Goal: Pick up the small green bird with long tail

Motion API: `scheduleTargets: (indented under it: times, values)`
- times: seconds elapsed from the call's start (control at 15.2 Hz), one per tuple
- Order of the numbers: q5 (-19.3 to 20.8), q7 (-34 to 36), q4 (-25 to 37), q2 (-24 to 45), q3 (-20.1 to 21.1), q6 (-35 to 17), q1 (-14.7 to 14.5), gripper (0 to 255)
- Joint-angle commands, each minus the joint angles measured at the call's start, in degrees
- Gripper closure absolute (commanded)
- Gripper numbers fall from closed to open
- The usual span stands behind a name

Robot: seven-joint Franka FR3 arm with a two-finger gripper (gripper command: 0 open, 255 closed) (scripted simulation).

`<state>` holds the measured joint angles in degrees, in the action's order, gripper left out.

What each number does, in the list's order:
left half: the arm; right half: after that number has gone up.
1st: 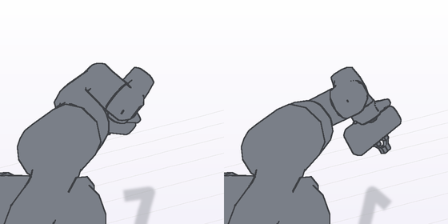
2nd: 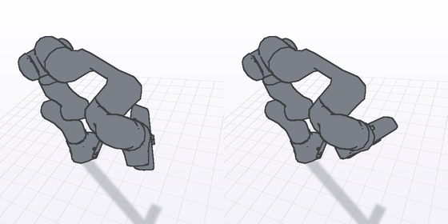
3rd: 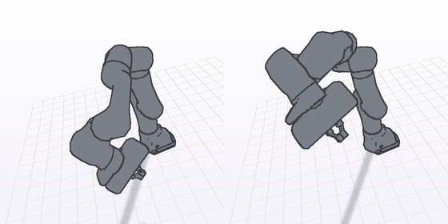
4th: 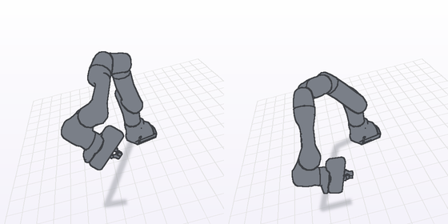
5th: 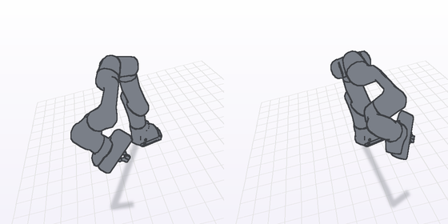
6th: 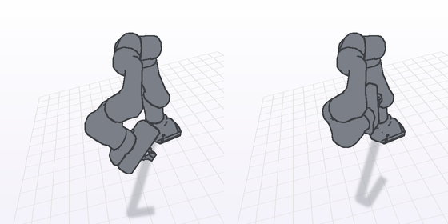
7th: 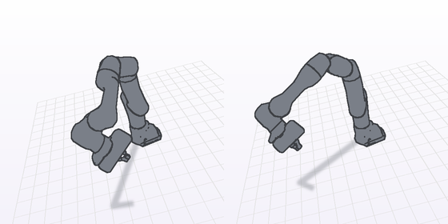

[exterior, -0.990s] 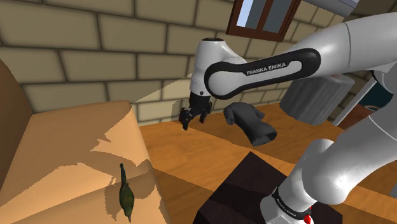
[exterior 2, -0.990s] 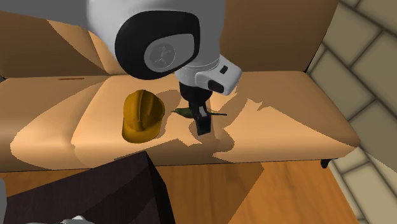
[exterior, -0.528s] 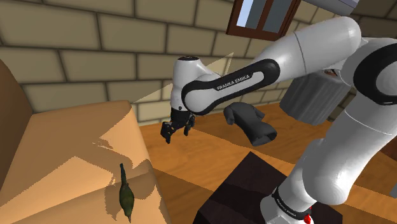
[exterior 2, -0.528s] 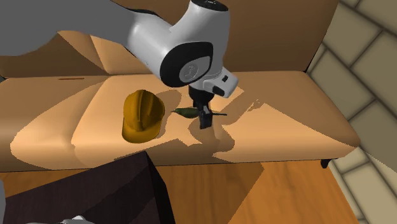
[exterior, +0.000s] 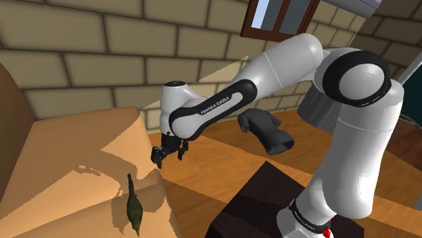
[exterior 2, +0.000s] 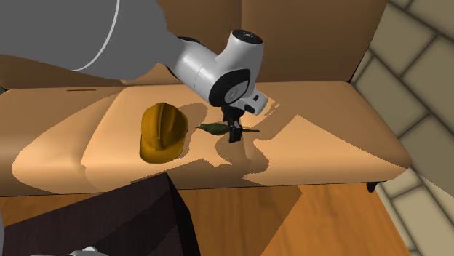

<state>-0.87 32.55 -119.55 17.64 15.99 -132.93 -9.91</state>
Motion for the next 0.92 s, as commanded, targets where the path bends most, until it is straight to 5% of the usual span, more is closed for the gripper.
scheduleTargets:
  times: [0.0, 0.86]
  values:
    - [0.47, 1.49, 3.56, 4.43, 0.07, -0.36, -1.12, 0]
    - [1.48, 7.18, 31.92, 33.43, -0.55, 1.38, -9.03, 0]
